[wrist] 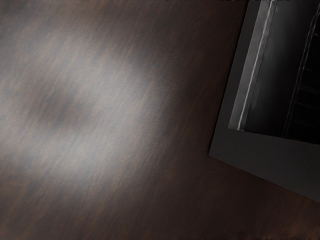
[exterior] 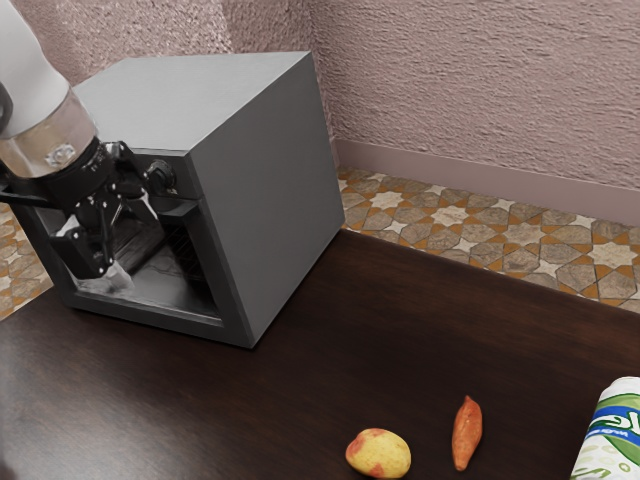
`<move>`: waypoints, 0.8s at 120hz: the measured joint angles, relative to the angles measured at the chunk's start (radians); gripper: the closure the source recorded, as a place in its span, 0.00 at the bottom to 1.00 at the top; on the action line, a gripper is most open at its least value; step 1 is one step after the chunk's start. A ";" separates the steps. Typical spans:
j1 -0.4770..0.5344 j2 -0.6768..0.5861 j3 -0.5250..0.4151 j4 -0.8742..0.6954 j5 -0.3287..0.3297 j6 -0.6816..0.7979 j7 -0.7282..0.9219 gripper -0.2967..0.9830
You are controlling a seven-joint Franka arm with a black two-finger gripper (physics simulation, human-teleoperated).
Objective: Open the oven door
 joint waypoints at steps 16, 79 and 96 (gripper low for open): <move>0.086 0.047 -0.002 0.032 -0.016 0.048 0.143 0.23; 0.158 0.107 -0.008 0.071 -0.064 0.098 0.537 0.23; 0.179 0.115 -0.010 0.073 -0.064 0.106 0.600 0.23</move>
